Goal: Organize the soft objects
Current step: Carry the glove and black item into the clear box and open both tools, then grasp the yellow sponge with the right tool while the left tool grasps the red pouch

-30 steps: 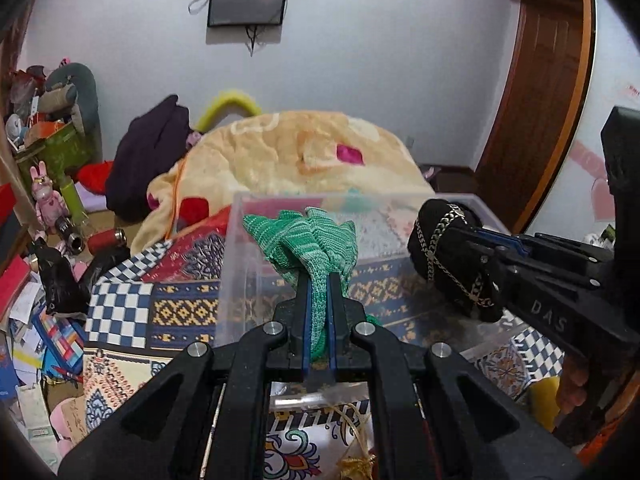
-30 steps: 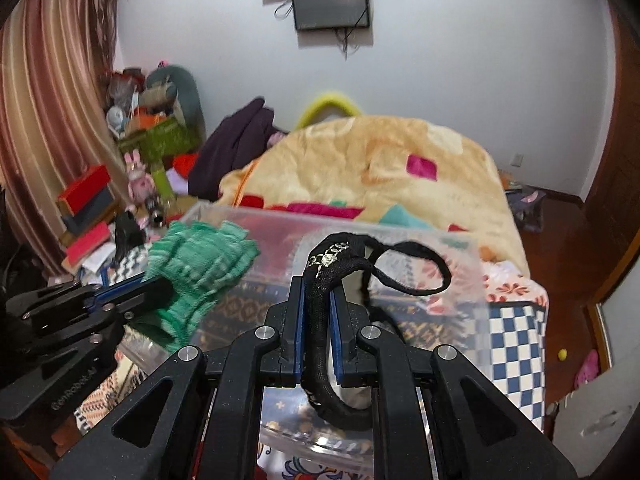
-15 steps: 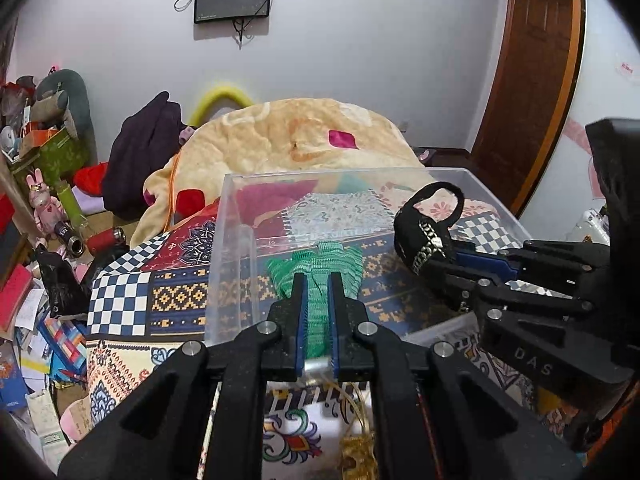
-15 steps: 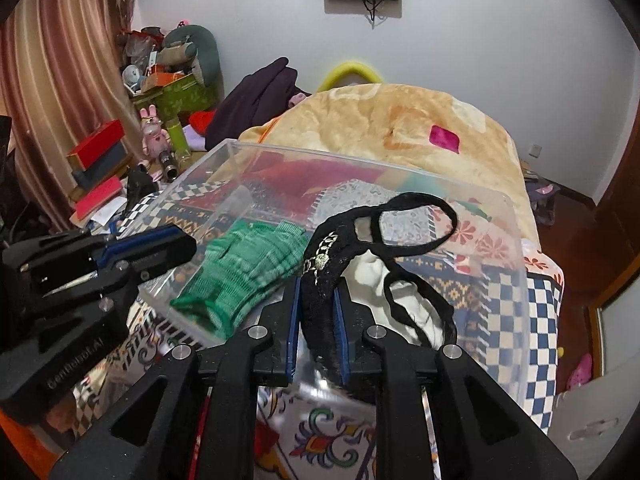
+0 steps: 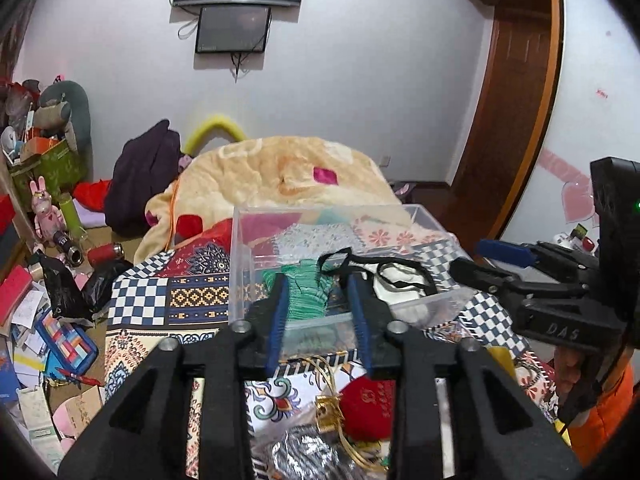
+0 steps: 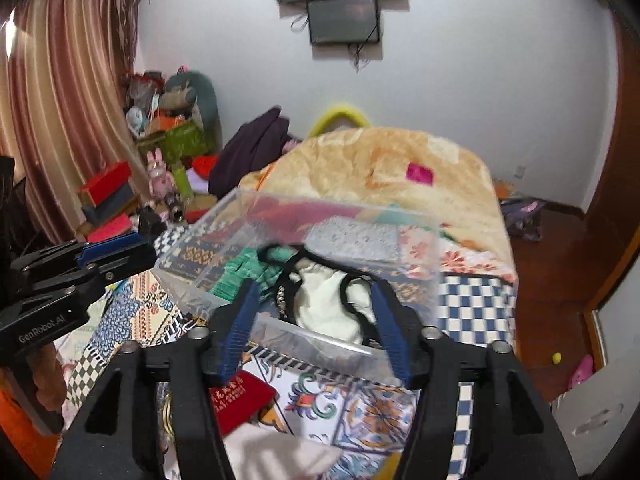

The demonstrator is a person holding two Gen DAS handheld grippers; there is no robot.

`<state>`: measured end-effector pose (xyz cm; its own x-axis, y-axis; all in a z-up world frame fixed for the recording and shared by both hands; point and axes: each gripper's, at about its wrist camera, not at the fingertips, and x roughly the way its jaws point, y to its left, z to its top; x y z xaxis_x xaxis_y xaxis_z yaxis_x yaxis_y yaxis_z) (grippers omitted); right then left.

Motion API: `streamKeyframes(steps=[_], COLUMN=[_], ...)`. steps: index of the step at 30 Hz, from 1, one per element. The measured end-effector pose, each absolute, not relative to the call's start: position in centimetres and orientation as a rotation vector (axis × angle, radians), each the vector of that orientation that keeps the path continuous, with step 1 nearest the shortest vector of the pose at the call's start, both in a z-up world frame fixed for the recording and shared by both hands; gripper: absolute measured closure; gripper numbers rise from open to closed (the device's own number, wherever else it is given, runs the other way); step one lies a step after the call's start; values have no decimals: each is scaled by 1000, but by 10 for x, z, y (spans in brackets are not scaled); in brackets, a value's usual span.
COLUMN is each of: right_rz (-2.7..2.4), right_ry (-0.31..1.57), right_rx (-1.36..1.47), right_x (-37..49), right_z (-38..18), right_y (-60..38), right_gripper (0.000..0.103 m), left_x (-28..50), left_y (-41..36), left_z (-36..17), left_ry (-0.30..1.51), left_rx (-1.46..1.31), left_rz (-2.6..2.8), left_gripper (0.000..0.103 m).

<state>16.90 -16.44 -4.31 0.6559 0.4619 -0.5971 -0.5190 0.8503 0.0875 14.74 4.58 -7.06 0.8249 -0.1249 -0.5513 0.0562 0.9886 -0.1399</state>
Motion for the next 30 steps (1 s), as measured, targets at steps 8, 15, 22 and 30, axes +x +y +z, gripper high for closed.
streamKeyframes(steps=[8, 15, 22, 30], right_rz=[486, 418, 395, 427], right_ry=[596, 698, 769, 813], right_rx=[-97, -93, -92, -105], right_x=[143, 134, 119, 121], right_z=[-43, -78, -112, -132], right_y=[-201, -225, -233, -221], right_gripper=[33, 33, 33, 47], left_x=[114, 107, 106, 127], left_y=[40, 32, 13, -3], left_z=[-75, -104, -137, -156], left_ry=[587, 677, 773, 832], left_rx=[-108, -123, -109, -130], left_rz=[-112, -139, -171, -206], left_gripper=[45, 43, 43, 43])
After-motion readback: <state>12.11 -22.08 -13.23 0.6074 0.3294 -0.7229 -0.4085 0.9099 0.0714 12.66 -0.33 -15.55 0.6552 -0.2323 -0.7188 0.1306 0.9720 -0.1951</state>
